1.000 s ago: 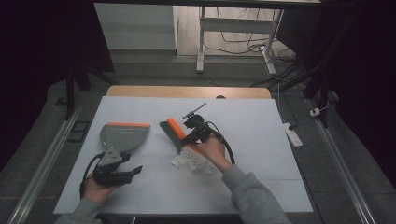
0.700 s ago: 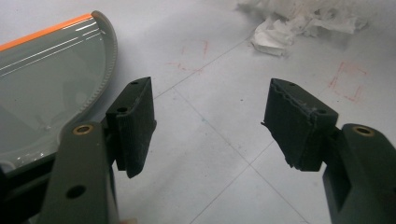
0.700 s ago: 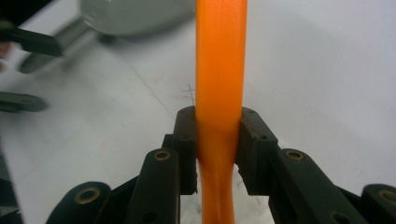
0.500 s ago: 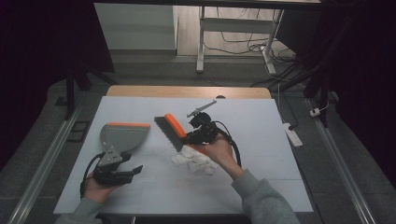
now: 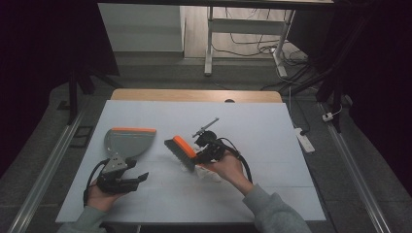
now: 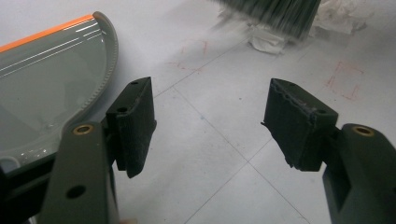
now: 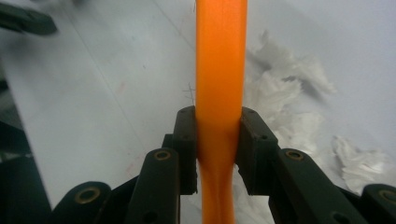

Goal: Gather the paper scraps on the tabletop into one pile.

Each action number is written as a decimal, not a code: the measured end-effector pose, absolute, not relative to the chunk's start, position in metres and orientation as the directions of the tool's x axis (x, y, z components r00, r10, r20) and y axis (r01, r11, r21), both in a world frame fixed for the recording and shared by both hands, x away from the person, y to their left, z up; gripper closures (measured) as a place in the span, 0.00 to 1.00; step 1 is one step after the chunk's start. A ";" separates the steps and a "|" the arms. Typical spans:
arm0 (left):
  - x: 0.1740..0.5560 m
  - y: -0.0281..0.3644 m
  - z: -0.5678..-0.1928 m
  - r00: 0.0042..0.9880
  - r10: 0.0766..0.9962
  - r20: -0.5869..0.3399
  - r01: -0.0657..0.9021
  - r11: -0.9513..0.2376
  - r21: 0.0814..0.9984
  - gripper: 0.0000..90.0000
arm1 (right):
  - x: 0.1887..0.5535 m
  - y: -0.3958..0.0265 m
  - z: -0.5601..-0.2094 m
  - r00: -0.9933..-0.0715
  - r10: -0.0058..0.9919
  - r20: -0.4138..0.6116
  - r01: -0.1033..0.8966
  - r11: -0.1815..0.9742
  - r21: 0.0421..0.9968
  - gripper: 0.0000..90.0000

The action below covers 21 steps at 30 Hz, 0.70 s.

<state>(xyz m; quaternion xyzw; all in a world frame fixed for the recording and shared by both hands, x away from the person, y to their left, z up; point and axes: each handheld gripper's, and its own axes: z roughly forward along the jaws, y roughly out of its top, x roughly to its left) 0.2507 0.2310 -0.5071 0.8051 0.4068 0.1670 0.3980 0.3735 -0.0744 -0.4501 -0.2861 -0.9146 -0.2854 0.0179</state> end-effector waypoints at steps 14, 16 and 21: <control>0.249 0.230 -0.506 0.612 0.789 -0.055 0.518 -0.348 0.781 0.39 | 0.360 -0.163 -0.408 -0.804 0.574 0.152 0.517 0.549 0.657 0.79; 0.250 0.230 -0.506 0.613 0.788 -0.055 0.520 -0.349 0.780 0.39 | 0.358 -0.179 -0.413 -0.795 0.589 0.145 0.521 0.542 0.659 0.79; 0.251 0.229 -0.505 0.613 0.788 -0.055 0.521 -0.350 0.779 0.38 | 0.351 -0.214 -0.426 -0.763 0.635 0.121 0.543 0.528 0.653 0.79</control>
